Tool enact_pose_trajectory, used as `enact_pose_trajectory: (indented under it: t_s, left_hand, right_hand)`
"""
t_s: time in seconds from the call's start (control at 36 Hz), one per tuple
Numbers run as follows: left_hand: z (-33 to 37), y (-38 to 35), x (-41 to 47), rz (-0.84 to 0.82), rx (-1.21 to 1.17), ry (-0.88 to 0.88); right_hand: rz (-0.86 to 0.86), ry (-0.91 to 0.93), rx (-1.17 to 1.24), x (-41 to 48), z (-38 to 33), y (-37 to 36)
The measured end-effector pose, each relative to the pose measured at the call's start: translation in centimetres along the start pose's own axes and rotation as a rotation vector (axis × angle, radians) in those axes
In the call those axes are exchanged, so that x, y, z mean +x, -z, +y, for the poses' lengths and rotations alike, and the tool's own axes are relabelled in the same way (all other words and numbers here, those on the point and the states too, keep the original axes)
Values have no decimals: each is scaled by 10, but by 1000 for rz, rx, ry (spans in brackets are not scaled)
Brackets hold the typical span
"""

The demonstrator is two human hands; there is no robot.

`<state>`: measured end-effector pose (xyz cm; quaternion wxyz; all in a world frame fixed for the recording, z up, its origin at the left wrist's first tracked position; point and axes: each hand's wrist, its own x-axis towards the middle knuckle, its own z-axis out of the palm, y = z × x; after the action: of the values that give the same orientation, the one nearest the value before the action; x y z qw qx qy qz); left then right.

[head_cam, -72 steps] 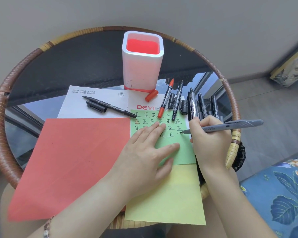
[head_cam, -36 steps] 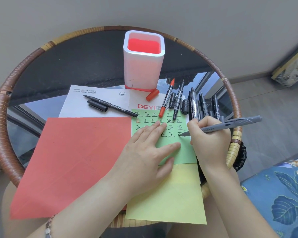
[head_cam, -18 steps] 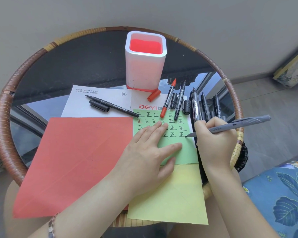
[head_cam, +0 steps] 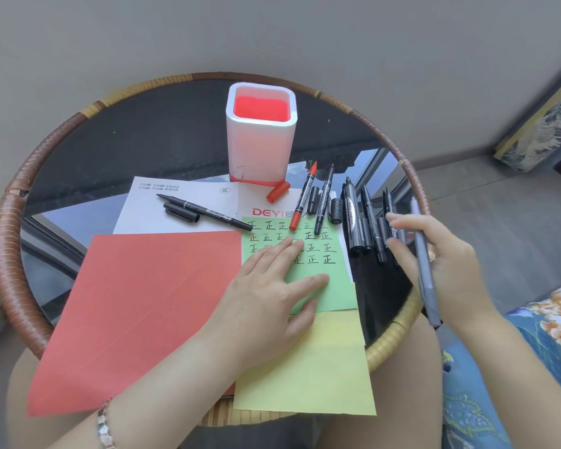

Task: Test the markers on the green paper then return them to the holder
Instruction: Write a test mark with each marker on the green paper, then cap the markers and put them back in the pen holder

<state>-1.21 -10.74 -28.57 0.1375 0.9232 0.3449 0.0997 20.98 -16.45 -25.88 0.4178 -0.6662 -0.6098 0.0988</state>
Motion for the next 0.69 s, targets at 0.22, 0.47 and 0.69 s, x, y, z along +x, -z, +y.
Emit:
enact_pose_trajectory:
  t_s: [0.22,0.47,0.69]
  left_hand:
    - [2,1,0,-4,15,5]
    - [2,1,0,23,19,-9]
    - [6,9,5,285,-28,-80]
  right_hand:
    - [-343,-254,-120,18,29,35]
    - [-190,-152,-240,20,16,27]
    - [-179,-12,19,11,-42,10]
